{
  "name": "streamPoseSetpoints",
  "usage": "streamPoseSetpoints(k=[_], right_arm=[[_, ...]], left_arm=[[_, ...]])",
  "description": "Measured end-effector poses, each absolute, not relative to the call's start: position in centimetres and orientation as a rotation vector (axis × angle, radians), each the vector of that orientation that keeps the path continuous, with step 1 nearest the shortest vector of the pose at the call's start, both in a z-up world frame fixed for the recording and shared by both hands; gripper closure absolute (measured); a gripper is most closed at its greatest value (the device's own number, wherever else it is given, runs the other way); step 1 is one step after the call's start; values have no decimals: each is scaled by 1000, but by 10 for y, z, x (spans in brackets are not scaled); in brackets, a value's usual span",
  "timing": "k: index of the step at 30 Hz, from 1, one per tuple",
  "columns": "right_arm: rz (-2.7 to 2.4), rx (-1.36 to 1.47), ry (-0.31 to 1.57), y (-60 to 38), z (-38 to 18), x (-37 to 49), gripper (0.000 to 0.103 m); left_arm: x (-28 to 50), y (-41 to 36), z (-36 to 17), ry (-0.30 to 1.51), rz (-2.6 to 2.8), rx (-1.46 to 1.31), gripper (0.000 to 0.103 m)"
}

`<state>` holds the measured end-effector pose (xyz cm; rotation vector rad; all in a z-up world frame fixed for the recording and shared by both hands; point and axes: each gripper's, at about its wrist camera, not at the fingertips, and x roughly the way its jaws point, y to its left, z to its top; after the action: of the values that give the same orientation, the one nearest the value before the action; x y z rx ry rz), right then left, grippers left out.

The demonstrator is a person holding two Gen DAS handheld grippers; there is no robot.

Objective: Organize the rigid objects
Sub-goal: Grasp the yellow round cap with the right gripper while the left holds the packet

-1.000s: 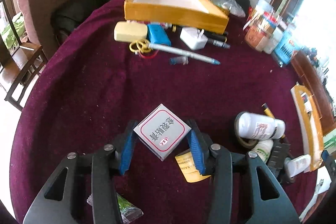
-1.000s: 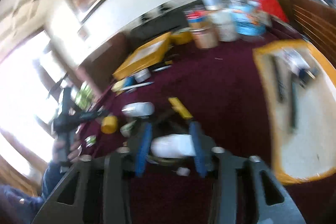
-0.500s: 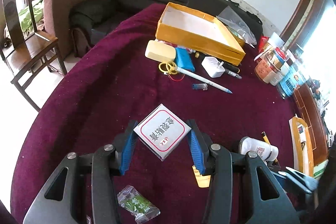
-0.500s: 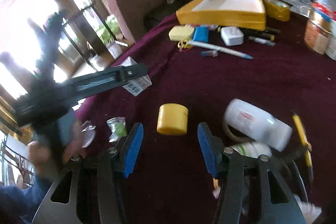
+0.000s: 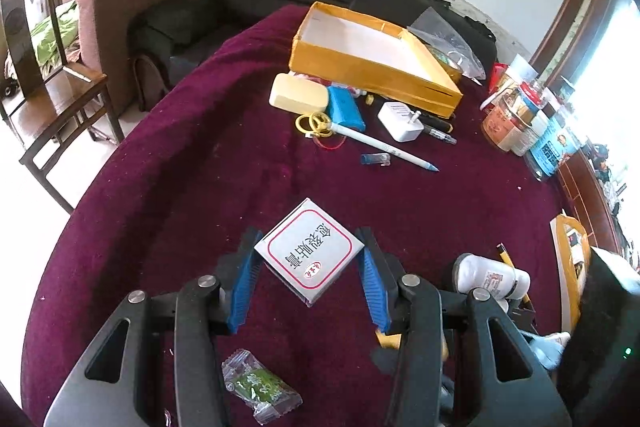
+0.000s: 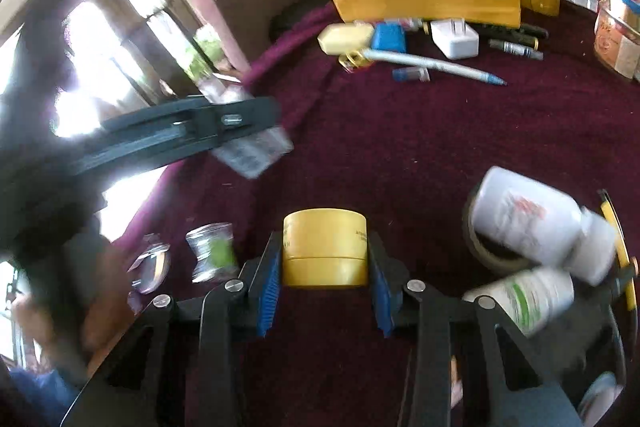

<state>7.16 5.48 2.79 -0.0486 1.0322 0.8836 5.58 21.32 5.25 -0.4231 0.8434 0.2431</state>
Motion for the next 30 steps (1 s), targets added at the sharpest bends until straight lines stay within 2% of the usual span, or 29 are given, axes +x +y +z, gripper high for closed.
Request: streamPoseSetpoints(k=[8, 18, 30], right_arm=[[875, 62, 893, -19, 49, 22, 67], [748, 224, 808, -119, 71, 17, 68], [633, 333, 781, -200, 71, 5, 68]], left_arm=[[53, 188, 65, 792, 123, -361, 57], [33, 121, 107, 754, -45, -288, 57], [24, 24, 124, 787, -221, -228, 57]])
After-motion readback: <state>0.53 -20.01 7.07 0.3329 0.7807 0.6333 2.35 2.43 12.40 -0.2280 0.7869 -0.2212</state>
